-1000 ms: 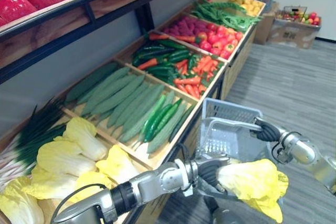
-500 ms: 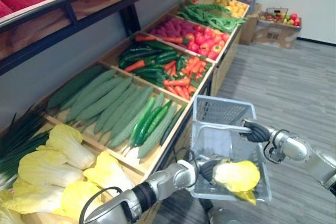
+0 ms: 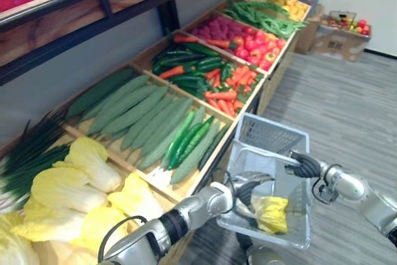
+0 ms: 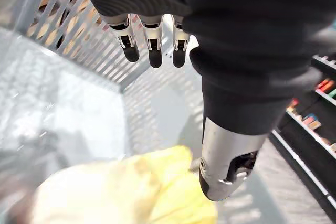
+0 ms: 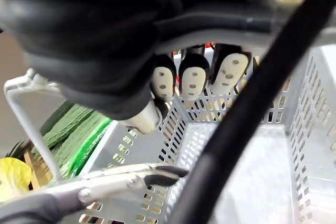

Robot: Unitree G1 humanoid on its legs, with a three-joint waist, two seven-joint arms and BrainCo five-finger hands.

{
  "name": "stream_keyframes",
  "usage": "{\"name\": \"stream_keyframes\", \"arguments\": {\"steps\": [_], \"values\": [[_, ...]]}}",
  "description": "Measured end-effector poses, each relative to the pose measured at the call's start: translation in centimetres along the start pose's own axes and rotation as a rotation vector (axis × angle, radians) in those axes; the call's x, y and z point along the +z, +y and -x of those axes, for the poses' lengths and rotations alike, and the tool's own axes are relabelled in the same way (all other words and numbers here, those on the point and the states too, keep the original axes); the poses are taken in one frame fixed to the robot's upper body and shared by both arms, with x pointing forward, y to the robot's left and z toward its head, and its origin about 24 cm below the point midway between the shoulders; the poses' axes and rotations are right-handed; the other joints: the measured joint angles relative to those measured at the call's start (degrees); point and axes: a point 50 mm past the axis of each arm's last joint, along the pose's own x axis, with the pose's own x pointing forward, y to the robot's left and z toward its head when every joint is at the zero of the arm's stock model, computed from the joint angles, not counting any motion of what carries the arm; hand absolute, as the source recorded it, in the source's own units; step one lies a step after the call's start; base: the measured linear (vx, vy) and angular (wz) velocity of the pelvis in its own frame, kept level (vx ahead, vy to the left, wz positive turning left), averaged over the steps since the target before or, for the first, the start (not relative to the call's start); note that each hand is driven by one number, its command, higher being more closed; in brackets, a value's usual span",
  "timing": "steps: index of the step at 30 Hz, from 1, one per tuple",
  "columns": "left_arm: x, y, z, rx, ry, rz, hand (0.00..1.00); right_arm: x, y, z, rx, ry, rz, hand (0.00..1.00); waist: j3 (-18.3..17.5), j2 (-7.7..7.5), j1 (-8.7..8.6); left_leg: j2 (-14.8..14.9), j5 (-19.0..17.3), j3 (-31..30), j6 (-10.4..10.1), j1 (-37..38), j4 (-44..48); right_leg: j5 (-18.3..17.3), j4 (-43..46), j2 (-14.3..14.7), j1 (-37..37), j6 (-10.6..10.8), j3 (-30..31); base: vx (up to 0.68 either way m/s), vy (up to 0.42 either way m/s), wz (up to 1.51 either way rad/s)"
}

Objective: Pick vegetable in the basket

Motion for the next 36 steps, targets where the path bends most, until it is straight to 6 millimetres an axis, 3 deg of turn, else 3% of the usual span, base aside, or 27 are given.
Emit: {"name": "stream_keyframes", "arguments": {"steps": [4,7,11,12,16,20,24,25,27,32,35,36], "values": [[4.2,2.1,0.4,0.098,-0.209,0.071,0.00,-3.1,1.3,0.9,-0.092,0.141,-0.084,1.00,0.2,-0.45,1.57,-1.1,0.4,-4.4,0.6,-2.0,-0.6,-0.3,0.3,-2.7,0.2,0.2,-3.4,-0.15,-0.040,0.60],[6.4,2.9,2.4,0.155,-0.334,0.188,0.00,-7.1,3.2,2.3,-0.191,0.362,-0.217,1.00,0.5,-0.84,2.31,-2.3,1.5,-10.6,2.0,-3.8,-2.5,-0.6,0.3,-5.5,1.4,0.4,-8.3,-0.14,-0.031,0.85],[6.8,3.3,4.6,0.211,-0.362,0.285,0.00,-10.9,5.2,5.1,-0.324,0.616,-0.341,1.00,0.5,-0.85,3.76,-3.1,2.7,-17.0,3.3,-5.9,-3.7,-1.2,-0.3,-8.3,3.0,0.3,-13.7,-0.08,-0.005,0.91],[6.6,3.6,5.6,0.257,-0.350,0.338,0.00,-12.4,6.4,6.9,-0.381,0.729,-0.402,1.00,0.4,-0.89,4.58,-3.9,3.8,-20.3,3.8,-7.0,-4.9,-1.4,-0.9,-9.7,3.8,0.3,-16.6,-0.05,-0.001,1.11],[4.9,5.1,8.3,0.428,-0.272,0.427,0.00,-15.2,10.4,10.8,-0.471,0.993,-0.563,1.00,0.3,-0.95,4.73,-6.5,7.6,-30.1,5.5,-10.1,-9.5,-1.7,-3.1,-12.9,6.4,0.7,-25.4,-0.02,-0.003,1.23],[3.1,7.3,10.9,0.631,-0.183,0.413,0.00,-16.0,15.3,13.9,-0.511,1.215,-0.743,1.00,-0.6,-1.01,6.28,-7.8,10.9,-37.5,7.1,-12.1,-12.3,-1.7,-4.2,-14.0,8.2,0.8,-32.3,0.03,-0.019,0.97],[1.7,9.8,13.3,0.904,-0.096,0.364,0.00,-14.9,21.2,16.6,-0.515,1.425,-0.927,1.00,-1.7,-1.53,7.79,-8.3,12.6,-46.1,7.9,-15.6,-12.5,-1.7,-5.1,-14.9,10.5,0.8,-39.3,0.04,-0.015,1.02],[1.6,10.0,13.6,0.943,-0.080,0.357,0.00,-14.6,21.8,16.8,-0.509,1.442,-0.947,1.00,-1.7,-1.58,8.05,-8.3,12.9,-47.0,8.1,-15.9,-12.5,-1.9,-5.1,-15.0,10.9,0.8,-40.0,0.02,-0.004,0.85],[0.6,10.2,15.2,1.090,0.007,0.343,0.00,-13.6,23.9,17.2,-0.513,1.502,-1.025,1.00,-2.4,-3.17,8.71,-9.0,13.6,-50.1,8.2,-16.8,-12.8,-3.3,-4.9,-15.4,11.9,1.3,-41.8,0.01,0.007,0.68],[-1.8,9.9,18.7,1.351,0.254,0.302,0.00,-12.3,26.1,17.8,-0.523,1.562,-1.098,1.00,-3.0,-3.92,9.54,-9.5,15.0,-53.7,7.8,-17.7,-14.5,-4.9,-3.9,-15.8,12.2,1.1,-44.8,-0.02,0.017,0.41],[-5.4,8.0,21.3,1.432,0.565,0.241,0.00,-12.2,26.2,17.8,-0.527,1.566,-1.096,1.00,-3.2,-3.62,9.80,-9.6,15.6,-55.0,7.7,-17.8,-15.2,-5.0,-3.9,-15.7,12.4,0.9,-45.8,-0.03,0.018,0.19],[-7.3,6.4,22.6,1.453,0.731,0.251,0.00,-12.2,26.3,17.8,-0.527,1.568,-1.094,1.00,-3.4,-3.49,9.88,-9.7,15.7,-55.9,7.6,-18.1,-15.4,-5.3,-4.0,-15.7,12.4,0.7,-46.5,-0.03,0.011,0.15]]}}
